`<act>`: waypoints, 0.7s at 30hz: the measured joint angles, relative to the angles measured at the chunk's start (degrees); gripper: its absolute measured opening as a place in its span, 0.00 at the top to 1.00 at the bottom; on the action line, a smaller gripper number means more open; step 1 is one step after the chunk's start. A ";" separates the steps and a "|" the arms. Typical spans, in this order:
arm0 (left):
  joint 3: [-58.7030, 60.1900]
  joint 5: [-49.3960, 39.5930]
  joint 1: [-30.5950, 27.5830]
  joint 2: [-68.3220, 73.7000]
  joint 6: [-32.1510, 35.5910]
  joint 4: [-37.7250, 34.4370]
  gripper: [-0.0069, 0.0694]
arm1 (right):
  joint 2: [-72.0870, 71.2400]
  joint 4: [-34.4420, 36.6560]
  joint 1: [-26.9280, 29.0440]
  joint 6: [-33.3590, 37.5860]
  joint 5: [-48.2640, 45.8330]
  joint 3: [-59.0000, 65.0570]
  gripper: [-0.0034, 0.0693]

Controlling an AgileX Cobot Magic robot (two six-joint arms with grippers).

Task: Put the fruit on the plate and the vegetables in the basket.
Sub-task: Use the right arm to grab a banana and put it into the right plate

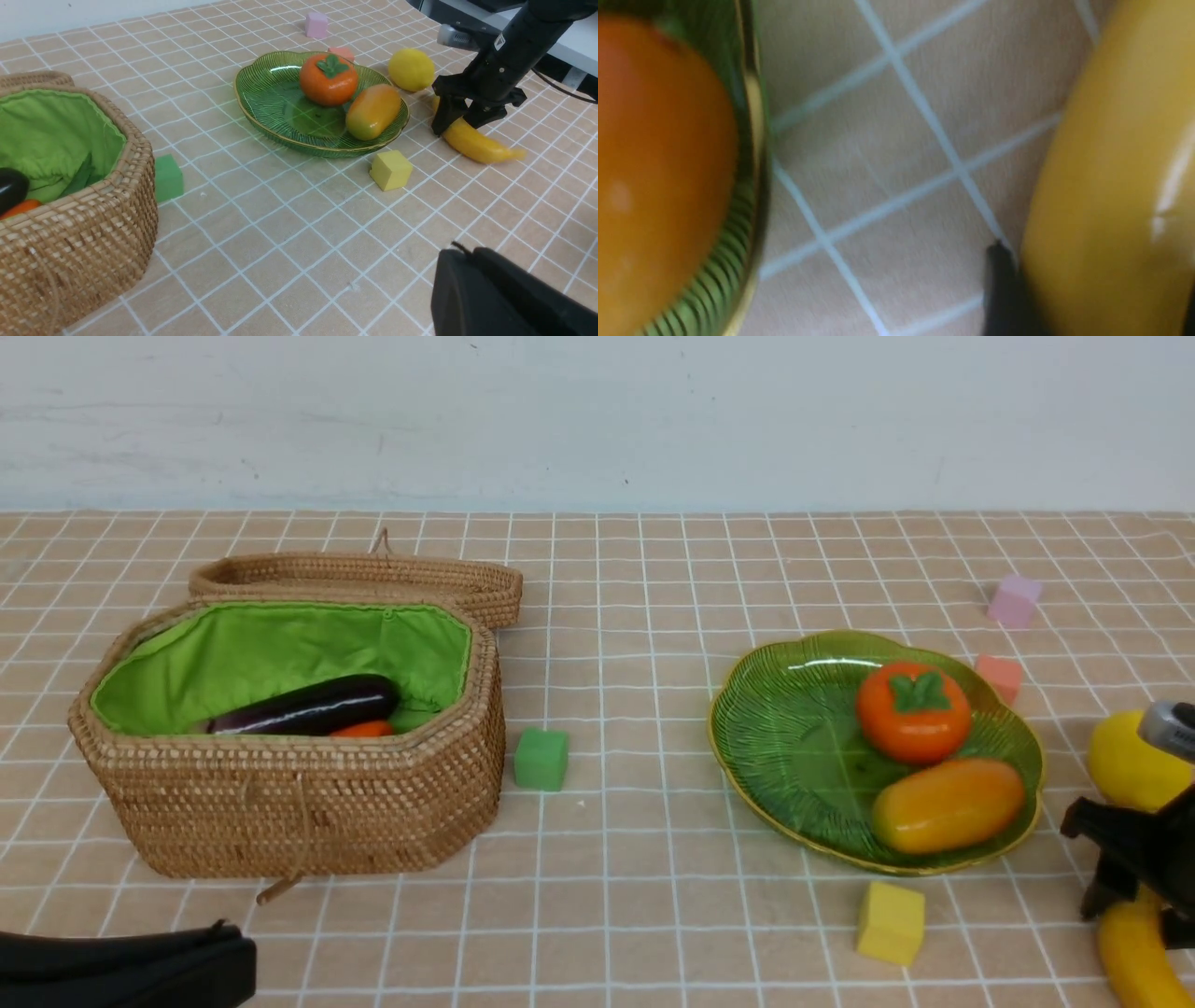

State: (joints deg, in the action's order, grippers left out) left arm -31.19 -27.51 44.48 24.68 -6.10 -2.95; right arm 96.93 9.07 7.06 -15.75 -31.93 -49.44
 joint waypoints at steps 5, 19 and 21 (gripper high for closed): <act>0.00 -0.13 0.00 0.00 0.00 0.05 0.91 | -5.22 2.56 -0.64 3.67 -10.68 -1.27 0.51; 0.00 1.16 0.00 0.00 0.70 0.05 0.90 | 6.29 14.64 -19.24 16.45 -8.37 -31.75 0.51; 0.00 1.35 0.00 0.00 1.19 0.05 0.90 | 11.51 14.62 -19.33 16.45 -8.97 -35.43 0.48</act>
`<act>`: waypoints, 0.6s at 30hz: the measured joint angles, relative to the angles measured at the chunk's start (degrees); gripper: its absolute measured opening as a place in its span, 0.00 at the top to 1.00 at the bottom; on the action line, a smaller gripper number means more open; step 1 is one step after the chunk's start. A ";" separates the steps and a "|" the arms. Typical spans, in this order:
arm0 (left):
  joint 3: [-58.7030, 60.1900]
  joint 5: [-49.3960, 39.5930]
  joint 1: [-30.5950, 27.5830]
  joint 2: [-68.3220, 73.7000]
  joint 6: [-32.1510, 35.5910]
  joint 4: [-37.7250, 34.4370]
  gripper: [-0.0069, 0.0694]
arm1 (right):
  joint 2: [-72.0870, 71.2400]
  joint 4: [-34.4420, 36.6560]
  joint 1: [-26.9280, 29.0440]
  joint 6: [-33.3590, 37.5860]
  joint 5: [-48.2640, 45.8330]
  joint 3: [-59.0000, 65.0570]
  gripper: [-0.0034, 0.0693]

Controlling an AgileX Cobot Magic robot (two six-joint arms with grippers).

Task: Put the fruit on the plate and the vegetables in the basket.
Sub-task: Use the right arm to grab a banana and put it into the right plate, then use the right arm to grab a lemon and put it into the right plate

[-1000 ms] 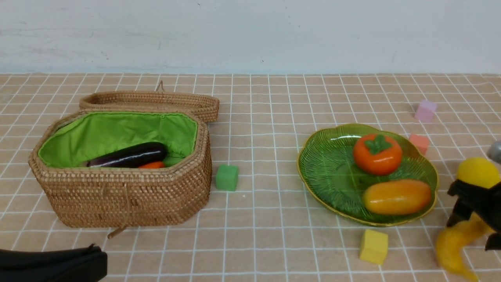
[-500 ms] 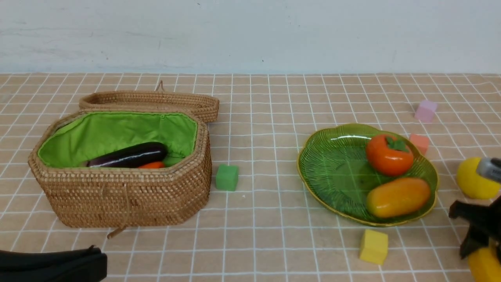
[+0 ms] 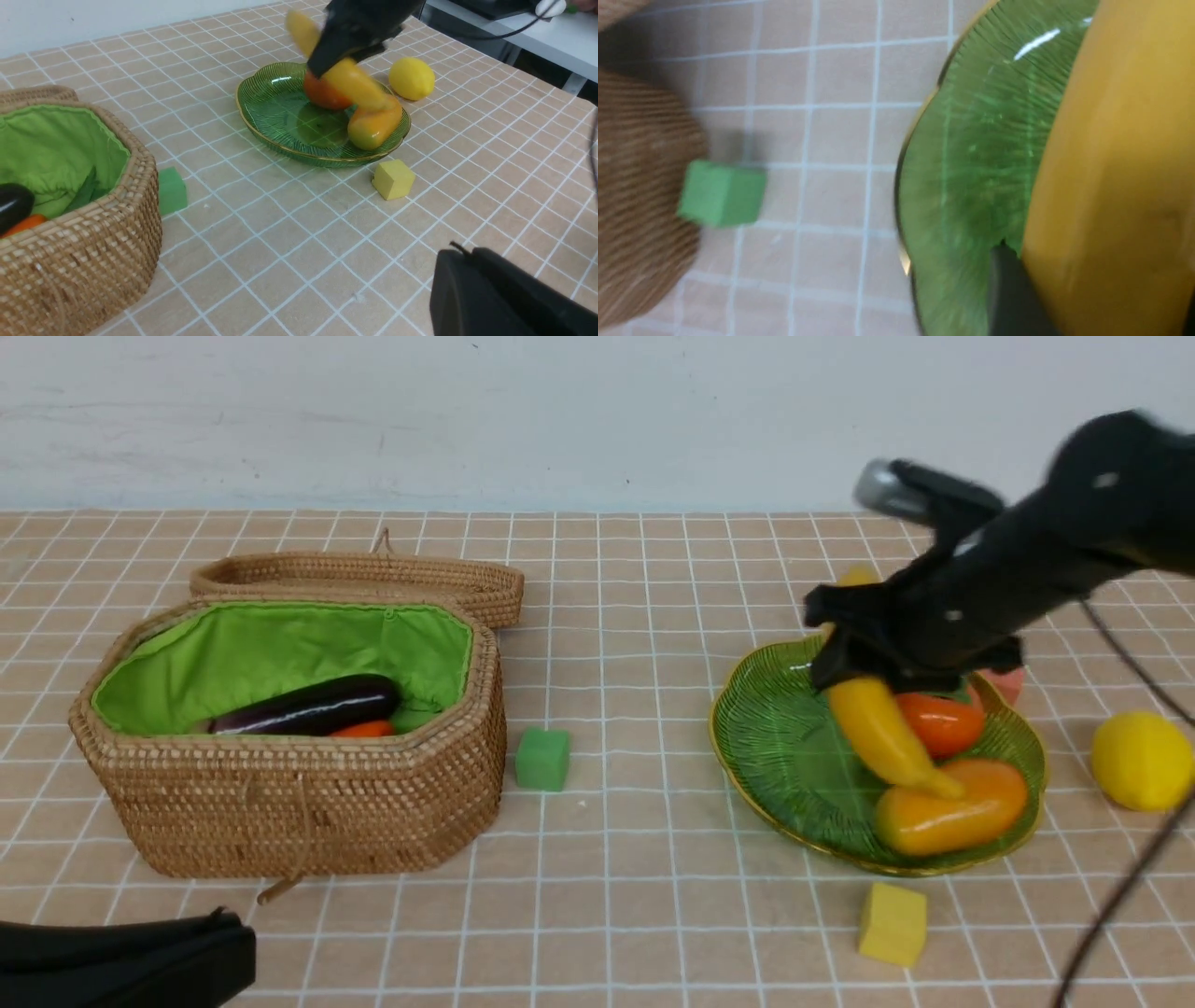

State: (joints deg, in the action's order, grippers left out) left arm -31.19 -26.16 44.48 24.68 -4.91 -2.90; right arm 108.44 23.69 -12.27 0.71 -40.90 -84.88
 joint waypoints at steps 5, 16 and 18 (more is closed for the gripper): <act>0.00 0.13 0.00 0.00 0.32 0.00 0.90 | 5.15 0.06 0.00 0.00 -3.70 -5.98 0.16; 0.00 0.43 0.00 0.00 0.36 0.00 0.89 | -4.75 -18.03 7.86 -7.25 -14.92 -5.41 0.19; 0.00 0.43 0.00 0.00 0.36 0.00 0.89 | -6.25 -22.21 12.15 -9.75 -13.83 -1.77 0.23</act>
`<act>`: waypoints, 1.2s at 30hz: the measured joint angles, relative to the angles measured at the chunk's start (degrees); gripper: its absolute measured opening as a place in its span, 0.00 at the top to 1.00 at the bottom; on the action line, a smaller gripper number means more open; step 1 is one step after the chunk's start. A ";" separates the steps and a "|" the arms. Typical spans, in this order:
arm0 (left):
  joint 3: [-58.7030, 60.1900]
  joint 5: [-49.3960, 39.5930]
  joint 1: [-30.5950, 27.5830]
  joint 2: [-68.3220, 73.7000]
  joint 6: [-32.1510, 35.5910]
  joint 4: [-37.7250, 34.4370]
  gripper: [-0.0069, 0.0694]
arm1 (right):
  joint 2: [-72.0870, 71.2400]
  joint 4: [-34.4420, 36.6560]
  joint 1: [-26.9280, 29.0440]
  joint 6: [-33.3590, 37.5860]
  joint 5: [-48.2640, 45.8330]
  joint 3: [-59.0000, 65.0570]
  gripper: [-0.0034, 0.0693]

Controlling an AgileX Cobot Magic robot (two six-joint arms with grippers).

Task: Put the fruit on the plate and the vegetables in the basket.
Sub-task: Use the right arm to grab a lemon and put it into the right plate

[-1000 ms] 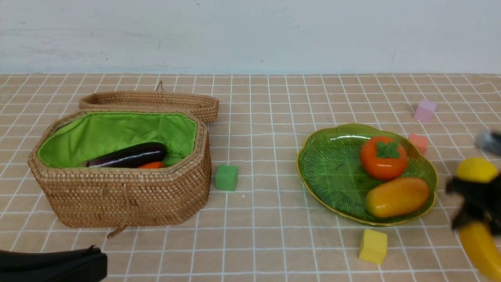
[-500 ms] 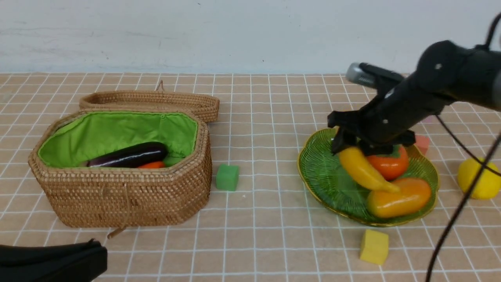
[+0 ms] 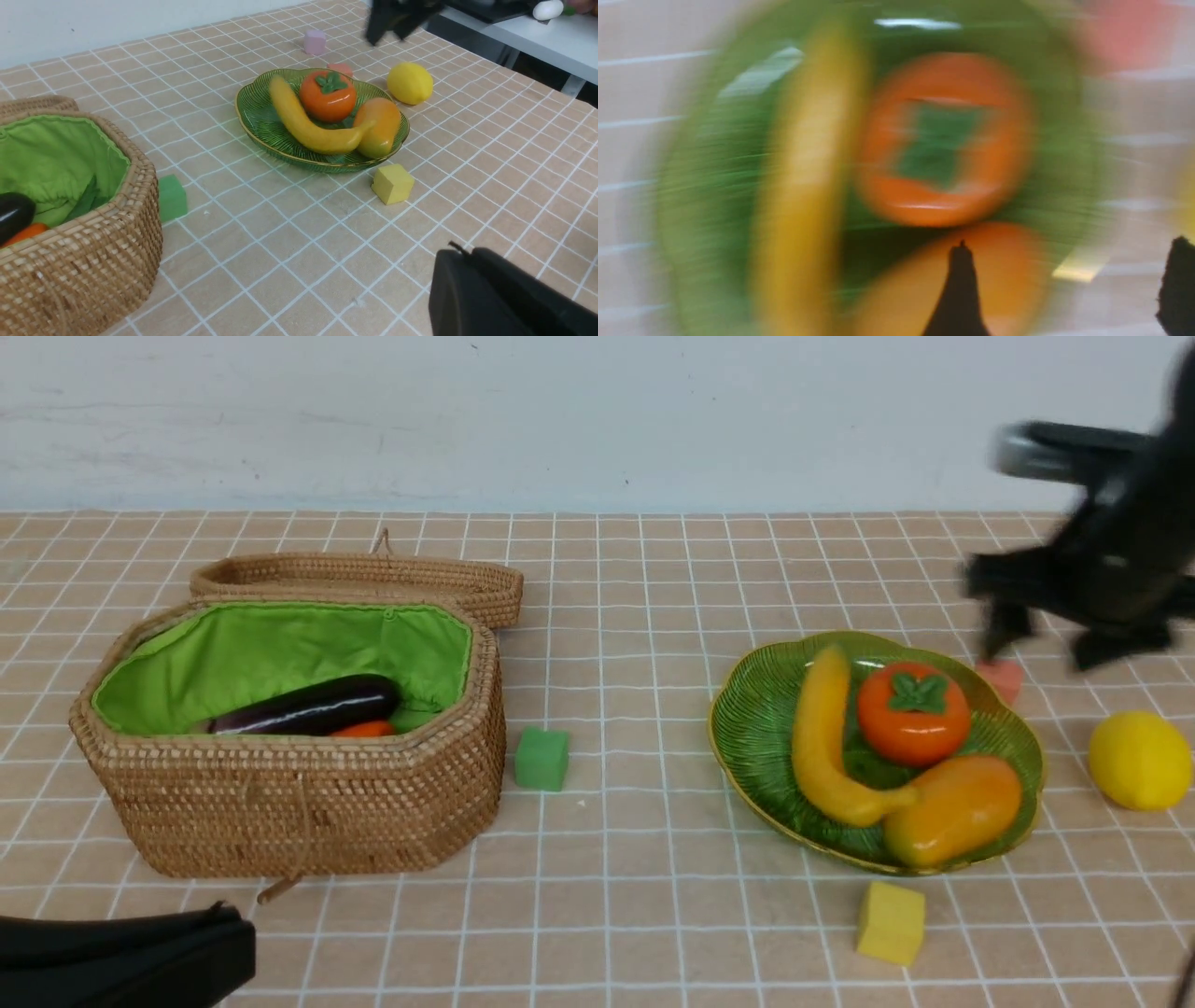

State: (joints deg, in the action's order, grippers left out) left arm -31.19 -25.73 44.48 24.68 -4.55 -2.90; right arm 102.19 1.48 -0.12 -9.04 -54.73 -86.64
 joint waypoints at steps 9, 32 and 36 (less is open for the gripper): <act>0.00 -0.06 0.00 0.00 0.00 0.18 0.89 | 6.74 2.30 11.84 -1.96 12.24 6.31 0.12; 0.04 -4.70 0.00 0.00 -4.36 4.54 0.88 | 0.80 13.79 6.84 12.11 13.06 6.66 0.13; 0.04 -4.10 0.00 0.00 -4.36 4.54 0.88 | -1.72 23.46 -2.07 20.11 12.73 6.43 0.13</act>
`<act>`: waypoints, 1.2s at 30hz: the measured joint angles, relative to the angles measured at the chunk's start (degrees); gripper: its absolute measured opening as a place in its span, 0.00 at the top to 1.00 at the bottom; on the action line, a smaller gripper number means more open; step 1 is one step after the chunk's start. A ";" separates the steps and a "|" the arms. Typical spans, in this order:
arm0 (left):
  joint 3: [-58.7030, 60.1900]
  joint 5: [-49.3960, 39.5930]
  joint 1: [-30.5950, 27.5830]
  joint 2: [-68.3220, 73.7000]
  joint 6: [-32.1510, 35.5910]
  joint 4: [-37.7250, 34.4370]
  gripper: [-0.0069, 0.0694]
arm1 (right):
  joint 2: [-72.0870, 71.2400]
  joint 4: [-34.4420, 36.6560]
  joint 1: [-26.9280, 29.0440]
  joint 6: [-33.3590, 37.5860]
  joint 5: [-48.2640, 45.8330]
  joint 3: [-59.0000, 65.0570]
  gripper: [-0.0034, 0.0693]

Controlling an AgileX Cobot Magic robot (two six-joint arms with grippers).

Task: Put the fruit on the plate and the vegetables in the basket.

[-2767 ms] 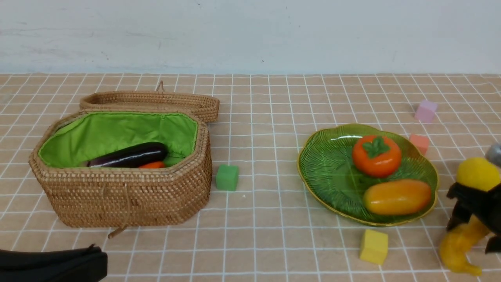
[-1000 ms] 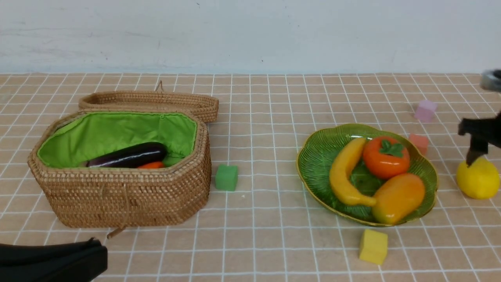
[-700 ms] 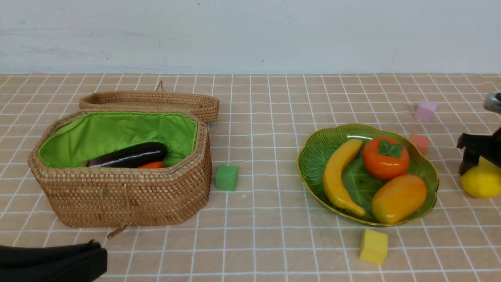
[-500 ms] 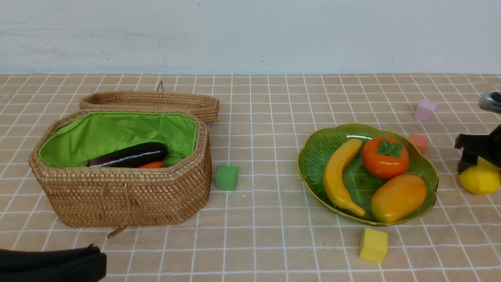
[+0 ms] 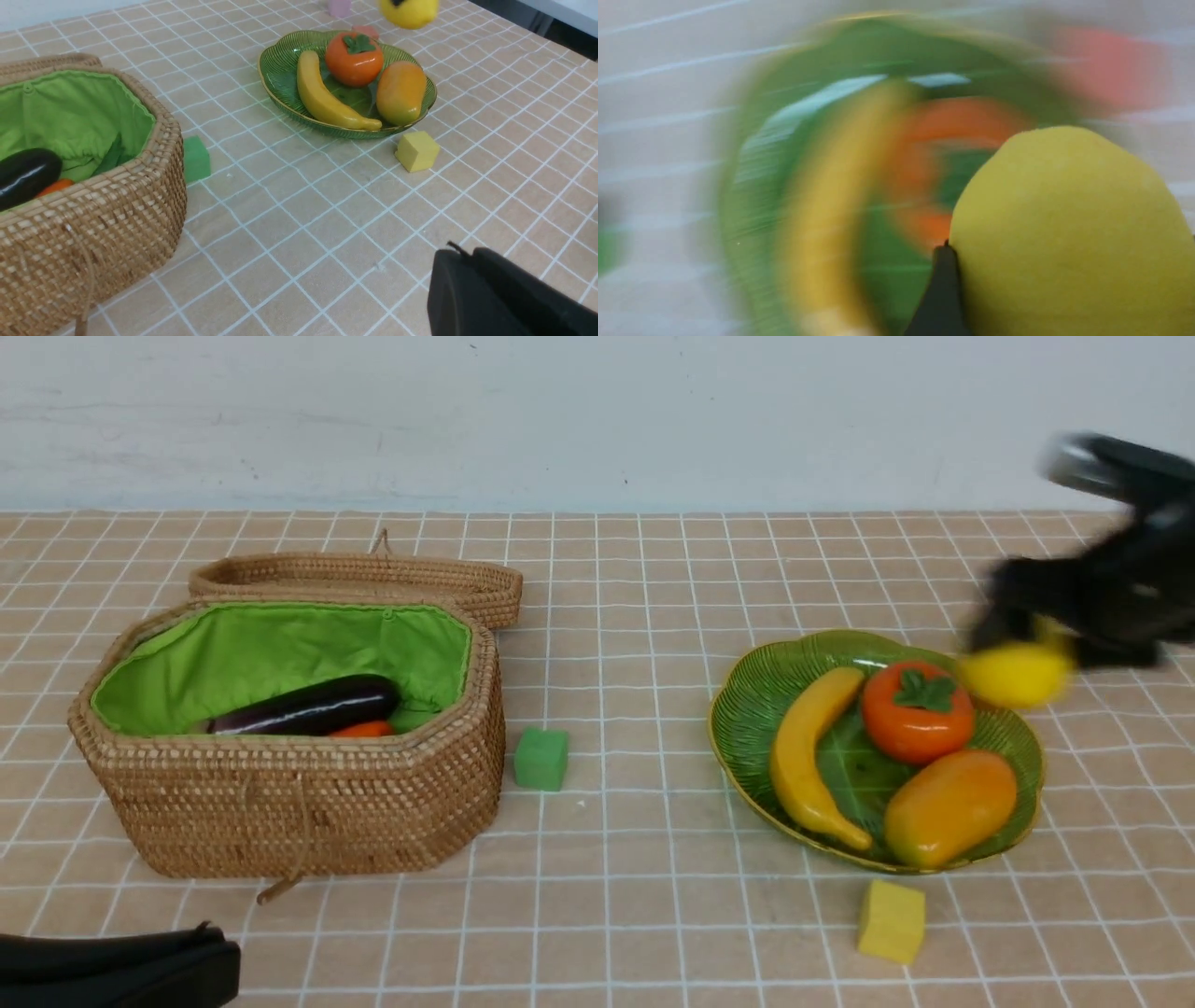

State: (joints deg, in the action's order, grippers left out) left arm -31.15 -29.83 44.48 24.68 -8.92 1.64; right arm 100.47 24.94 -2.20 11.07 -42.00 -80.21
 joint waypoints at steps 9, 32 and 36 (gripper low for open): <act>0.00 -0.16 0.00 0.00 -0.02 0.00 0.88 | 6.70 1.51 -6.61 0.37 0.78 0.05 0.13; 2.95 5.95 0.00 -10.20 -0.20 2.02 0.87 | -20.95 -8.25 -6.73 -6.28 -13.19 3.48 0.53; 11.48 15.59 0.00 -20.13 -0.20 1.23 0.87 | -38.33 -8.88 -6.73 -8.11 -16.93 16.19 0.83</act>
State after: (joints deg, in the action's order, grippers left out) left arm -19.67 -14.23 44.48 4.55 -9.12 2.87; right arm 62.15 16.07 -8.93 2.96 -58.93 -64.02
